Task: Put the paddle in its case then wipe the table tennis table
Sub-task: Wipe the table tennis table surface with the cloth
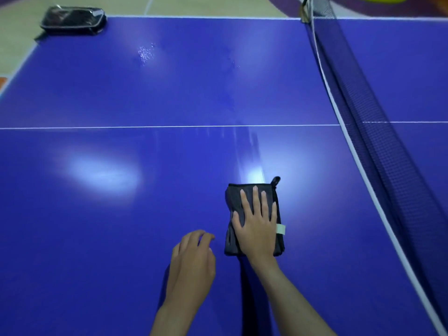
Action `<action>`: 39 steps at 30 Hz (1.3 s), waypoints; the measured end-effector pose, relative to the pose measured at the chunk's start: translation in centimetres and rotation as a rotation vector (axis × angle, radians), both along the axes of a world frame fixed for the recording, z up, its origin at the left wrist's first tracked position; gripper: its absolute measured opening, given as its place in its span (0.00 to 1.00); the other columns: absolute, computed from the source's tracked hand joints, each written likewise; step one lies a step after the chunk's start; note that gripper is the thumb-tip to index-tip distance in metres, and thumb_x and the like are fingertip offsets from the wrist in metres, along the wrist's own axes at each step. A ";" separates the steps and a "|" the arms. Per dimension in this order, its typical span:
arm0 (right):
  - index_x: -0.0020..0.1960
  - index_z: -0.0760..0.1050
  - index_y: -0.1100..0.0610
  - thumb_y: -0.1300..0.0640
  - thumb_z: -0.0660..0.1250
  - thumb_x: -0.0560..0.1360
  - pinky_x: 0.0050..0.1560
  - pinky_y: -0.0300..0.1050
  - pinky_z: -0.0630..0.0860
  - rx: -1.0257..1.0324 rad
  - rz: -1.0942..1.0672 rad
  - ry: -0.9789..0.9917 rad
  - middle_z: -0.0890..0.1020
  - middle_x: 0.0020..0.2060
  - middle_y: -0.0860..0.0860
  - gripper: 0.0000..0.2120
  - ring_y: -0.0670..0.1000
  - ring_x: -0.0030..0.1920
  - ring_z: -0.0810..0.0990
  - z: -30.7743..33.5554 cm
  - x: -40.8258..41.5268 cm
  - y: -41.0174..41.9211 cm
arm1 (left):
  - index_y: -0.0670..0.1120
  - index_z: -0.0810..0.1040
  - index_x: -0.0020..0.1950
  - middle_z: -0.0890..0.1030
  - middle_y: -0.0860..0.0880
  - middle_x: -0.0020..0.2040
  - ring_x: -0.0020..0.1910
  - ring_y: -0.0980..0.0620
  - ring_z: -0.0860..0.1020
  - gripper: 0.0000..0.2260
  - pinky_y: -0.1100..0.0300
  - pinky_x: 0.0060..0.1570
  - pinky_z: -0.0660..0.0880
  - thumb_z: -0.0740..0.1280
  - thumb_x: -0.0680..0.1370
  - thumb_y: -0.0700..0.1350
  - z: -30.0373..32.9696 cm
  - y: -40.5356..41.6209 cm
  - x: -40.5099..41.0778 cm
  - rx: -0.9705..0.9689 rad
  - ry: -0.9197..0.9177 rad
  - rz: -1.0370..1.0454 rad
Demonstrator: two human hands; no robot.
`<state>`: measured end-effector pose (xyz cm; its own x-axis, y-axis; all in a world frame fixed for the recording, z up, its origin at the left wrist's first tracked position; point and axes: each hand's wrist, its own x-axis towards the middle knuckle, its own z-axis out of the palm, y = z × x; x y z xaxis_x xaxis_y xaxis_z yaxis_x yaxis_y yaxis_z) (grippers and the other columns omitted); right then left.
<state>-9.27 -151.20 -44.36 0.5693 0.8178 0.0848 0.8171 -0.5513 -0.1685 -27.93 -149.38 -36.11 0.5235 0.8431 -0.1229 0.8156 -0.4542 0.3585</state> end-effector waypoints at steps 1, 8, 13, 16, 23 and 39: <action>0.84 0.57 0.47 0.41 0.54 0.84 0.81 0.63 0.55 -0.010 -0.016 0.003 0.57 0.84 0.53 0.31 0.57 0.84 0.54 0.0 -1.2 -2.2 | 0.52 0.79 0.64 0.77 0.55 0.64 0.65 0.52 0.75 0.12 0.53 0.62 0.74 0.66 0.81 0.44 0.3 -0.5 -0.5 -0.003 0.003 -0.012; 0.85 0.54 0.48 0.40 0.55 0.83 0.80 0.63 0.58 -0.036 -0.046 0.001 0.54 0.85 0.52 0.33 0.55 0.84 0.53 0.3 -4.8 -10.7 | 0.52 0.77 0.65 0.77 0.56 0.64 0.64 0.52 0.75 0.12 0.54 0.62 0.72 0.64 0.82 0.43 1.7 -2.9 -1.1 -0.021 -0.005 -0.042; 0.85 0.54 0.46 0.39 0.57 0.82 0.81 0.64 0.55 -0.024 -0.022 -0.009 0.54 0.85 0.52 0.33 0.56 0.84 0.52 0.4 -0.5 -5.9 | 0.52 0.78 0.64 0.78 0.57 0.62 0.63 0.54 0.76 0.13 0.54 0.60 0.75 0.65 0.81 0.42 0.6 -1.7 1.5 -0.037 -0.034 -0.010; 0.84 0.57 0.45 0.39 0.57 0.82 0.81 0.64 0.55 0.023 -0.008 -0.012 0.56 0.84 0.52 0.32 0.56 0.84 0.54 0.2 3.7 -1.1 | 0.51 0.78 0.65 0.78 0.58 0.62 0.63 0.55 0.76 0.13 0.54 0.61 0.75 0.65 0.81 0.41 -0.1 -0.4 4.3 -0.066 -0.063 0.038; 0.83 0.62 0.45 0.36 0.52 0.83 0.82 0.63 0.50 0.098 0.020 -0.013 0.60 0.83 0.52 0.31 0.56 0.83 0.56 -0.7 13.3 11.7 | 0.54 0.78 0.62 0.77 0.61 0.59 0.60 0.61 0.73 0.15 0.59 0.58 0.70 0.63 0.80 0.37 -2.4 2.2 10.9 -0.062 -0.215 0.154; 0.83 0.61 0.47 0.38 0.48 0.85 0.82 0.61 0.51 0.102 0.071 0.021 0.61 0.83 0.53 0.29 0.56 0.83 0.56 -1.1 15.5 11.2 | 0.54 0.78 0.59 0.76 0.62 0.57 0.57 0.61 0.74 0.15 0.63 0.55 0.70 0.64 0.77 0.38 -1.7 0.0 11.8 0.006 -0.194 0.051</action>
